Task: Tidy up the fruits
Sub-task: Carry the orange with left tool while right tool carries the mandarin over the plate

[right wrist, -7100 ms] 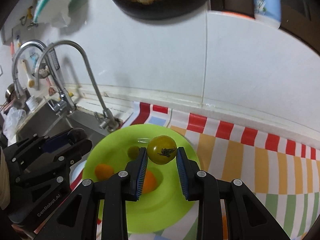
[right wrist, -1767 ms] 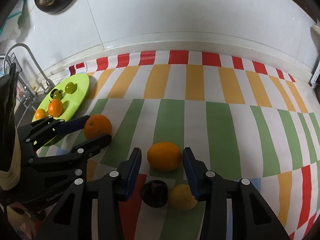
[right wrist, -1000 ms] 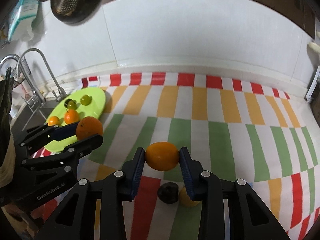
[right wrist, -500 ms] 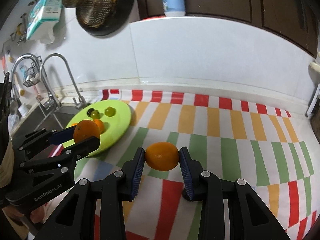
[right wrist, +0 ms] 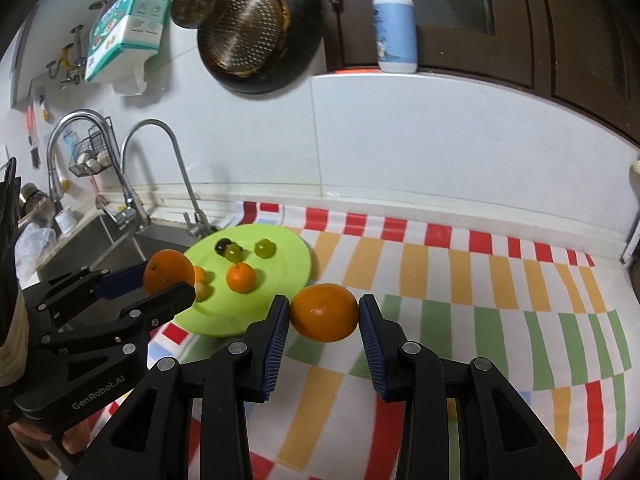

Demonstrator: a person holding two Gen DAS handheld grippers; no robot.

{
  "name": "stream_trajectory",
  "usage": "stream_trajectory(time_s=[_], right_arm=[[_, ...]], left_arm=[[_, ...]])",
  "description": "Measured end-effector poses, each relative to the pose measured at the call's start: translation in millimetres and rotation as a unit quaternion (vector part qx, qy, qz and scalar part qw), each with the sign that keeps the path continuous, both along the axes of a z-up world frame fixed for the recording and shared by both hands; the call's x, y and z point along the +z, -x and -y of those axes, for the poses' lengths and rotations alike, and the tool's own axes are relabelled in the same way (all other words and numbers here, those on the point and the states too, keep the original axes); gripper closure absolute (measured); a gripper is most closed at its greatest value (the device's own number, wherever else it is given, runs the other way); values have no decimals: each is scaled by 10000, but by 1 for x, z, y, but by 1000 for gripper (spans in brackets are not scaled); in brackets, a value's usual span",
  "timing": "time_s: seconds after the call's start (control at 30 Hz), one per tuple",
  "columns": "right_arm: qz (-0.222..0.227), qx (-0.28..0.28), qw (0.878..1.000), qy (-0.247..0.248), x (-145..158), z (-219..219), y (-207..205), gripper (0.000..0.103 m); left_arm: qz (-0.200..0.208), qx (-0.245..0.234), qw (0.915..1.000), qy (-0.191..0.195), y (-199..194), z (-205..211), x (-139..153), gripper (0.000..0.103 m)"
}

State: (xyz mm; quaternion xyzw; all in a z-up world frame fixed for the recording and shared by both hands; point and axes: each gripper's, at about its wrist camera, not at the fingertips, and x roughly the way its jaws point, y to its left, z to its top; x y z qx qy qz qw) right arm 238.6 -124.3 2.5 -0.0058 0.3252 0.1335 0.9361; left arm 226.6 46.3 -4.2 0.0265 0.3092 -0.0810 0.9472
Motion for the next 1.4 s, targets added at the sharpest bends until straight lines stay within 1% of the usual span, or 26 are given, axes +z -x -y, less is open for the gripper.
stream_trajectory(time_s=[0.37, 0.5, 0.73, 1.03, 1.4], right_arm=[[162, 140, 9997, -86, 12, -32, -14, 66], [205, 212, 9995, -88, 15, -43, -24, 66], [155, 321, 9993, -100, 16, -61, -48, 66], [22, 442, 9990, 14, 8, -79, -81, 66], [-335, 521, 9980, 107, -21, -95, -124, 66]], left_arm=[[150, 226, 9996, -125, -5, -32, 12, 62], [138, 287, 9994, -111, -12, -40, 13, 62], [110, 406, 9990, -114, -25, -53, 12, 62], [-71, 567, 9983, -84, -52, -69, -2, 62], [-401, 638, 9972, -26, -88, -83, -28, 62]])
